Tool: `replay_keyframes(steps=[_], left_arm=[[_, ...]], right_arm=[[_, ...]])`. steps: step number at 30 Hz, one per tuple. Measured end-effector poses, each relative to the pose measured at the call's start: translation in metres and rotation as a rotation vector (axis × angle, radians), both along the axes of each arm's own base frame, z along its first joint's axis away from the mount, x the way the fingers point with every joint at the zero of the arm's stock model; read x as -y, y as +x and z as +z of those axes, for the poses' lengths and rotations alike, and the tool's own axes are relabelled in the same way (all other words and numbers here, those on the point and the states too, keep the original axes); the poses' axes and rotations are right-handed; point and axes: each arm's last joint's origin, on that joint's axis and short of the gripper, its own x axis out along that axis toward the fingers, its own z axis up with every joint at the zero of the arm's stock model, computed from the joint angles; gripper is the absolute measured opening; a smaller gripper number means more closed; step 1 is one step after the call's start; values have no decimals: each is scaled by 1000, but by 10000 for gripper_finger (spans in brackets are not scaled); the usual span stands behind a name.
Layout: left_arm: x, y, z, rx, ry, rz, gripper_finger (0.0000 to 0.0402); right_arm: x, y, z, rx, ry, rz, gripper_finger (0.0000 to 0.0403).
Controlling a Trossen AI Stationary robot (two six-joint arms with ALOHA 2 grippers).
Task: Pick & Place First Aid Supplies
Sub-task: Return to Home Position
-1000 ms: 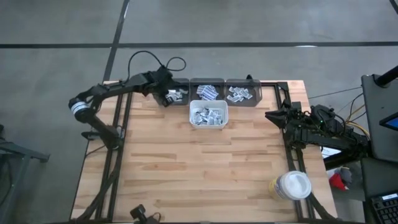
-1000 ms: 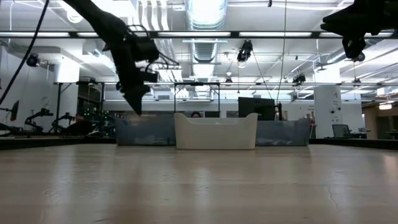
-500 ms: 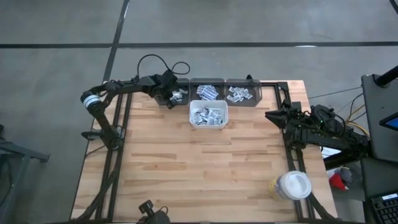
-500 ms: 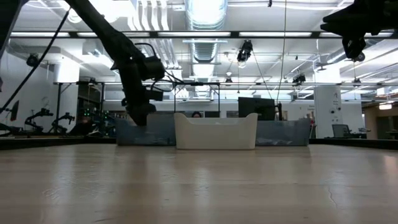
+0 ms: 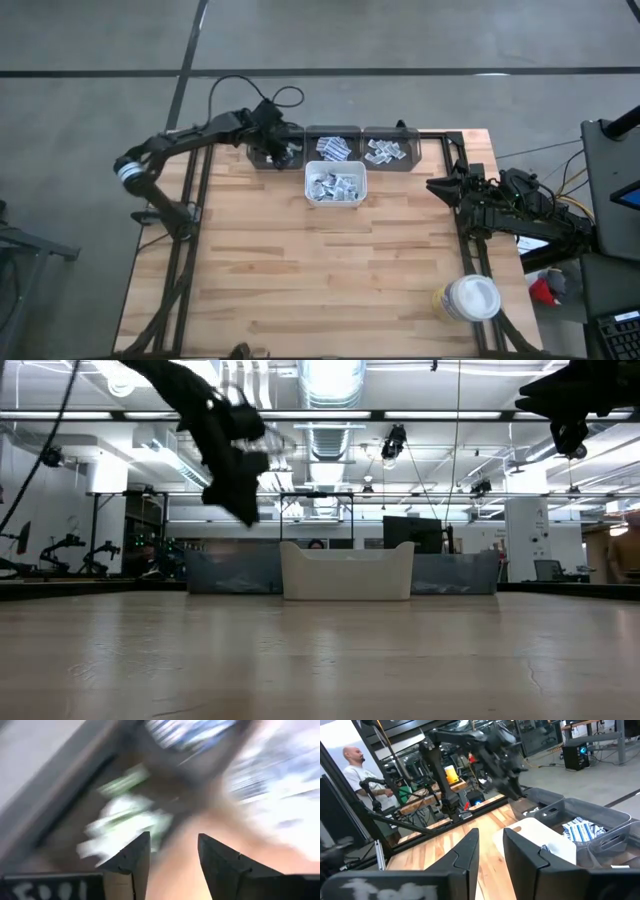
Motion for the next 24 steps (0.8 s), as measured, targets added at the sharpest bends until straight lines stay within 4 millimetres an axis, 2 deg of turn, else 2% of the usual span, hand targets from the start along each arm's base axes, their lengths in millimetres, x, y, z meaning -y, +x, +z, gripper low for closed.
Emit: replay_keyframes(steps=[3, 6, 10, 13, 18, 21, 24], left_arm=[[25, 0, 31, 214, -110, -41, 160], [58, -4, 58, 363, -164, -116, 161], [114, -15, 87, 496, -91, -244, 161], [155, -30, 98, 584, -21, -265, 161], [221, -54, 90, 683, 92, -249, 161], [255, -68, 74, 720, 149, -288, 161], [276, -81, 53, 778, 167, -282, 161]], right_arm=[[0, 0, 0, 0, 0, 0, 79], [0, 0, 0, 0, 0, 0, 73], [0, 0, 0, 0, 0, 0, 67], [0, 0, 0, -1, 0, 1, 65], [0, 0, 0, -1, -3, 1, 72], [0, 0, 0, -2, -3, 1, 78], [0, 0, 0, -3, -1, 2, 82]])
